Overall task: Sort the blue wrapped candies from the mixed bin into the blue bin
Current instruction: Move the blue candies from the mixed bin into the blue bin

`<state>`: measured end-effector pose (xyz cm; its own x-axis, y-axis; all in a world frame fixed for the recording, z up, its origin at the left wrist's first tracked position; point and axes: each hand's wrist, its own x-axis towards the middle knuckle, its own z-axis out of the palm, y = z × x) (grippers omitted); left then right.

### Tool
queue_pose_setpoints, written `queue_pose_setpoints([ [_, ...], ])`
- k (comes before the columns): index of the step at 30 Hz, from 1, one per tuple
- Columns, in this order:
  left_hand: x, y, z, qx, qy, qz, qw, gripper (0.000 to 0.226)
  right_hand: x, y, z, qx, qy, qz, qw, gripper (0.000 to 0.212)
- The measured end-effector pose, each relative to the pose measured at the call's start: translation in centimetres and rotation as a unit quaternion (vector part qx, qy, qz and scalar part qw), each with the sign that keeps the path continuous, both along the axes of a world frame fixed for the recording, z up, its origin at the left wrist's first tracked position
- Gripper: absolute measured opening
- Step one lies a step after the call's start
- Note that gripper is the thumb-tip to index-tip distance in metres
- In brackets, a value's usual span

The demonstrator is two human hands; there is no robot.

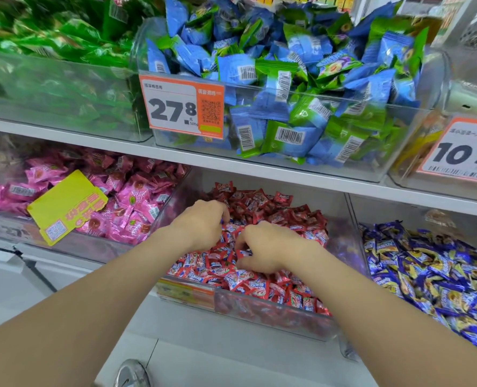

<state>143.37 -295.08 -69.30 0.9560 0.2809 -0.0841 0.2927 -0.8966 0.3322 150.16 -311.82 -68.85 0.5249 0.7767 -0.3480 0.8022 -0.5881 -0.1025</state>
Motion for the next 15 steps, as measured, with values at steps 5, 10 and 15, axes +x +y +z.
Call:
queue_pose_setpoints([
  [5, -0.1, -0.2, -0.3, 0.022, 0.056, -0.057, 0.996, 0.014, 0.7, -2.6, 1.4, -0.036, 0.063, -0.008, 0.997, 0.018],
  [10, -0.1, -0.4, -0.6, 0.071, 0.102, -0.133, 0.983, 0.025, 0.6, -3.5, 3.4, -0.045, 0.012, -0.064, 0.997, 0.059],
  [15, 0.2, -1.0, -1.1, 0.143, 0.126, -0.134, 0.972, 0.024, -0.3, -2.2, 1.9, 0.066, -0.074, -0.04, 0.994, 0.018],
])
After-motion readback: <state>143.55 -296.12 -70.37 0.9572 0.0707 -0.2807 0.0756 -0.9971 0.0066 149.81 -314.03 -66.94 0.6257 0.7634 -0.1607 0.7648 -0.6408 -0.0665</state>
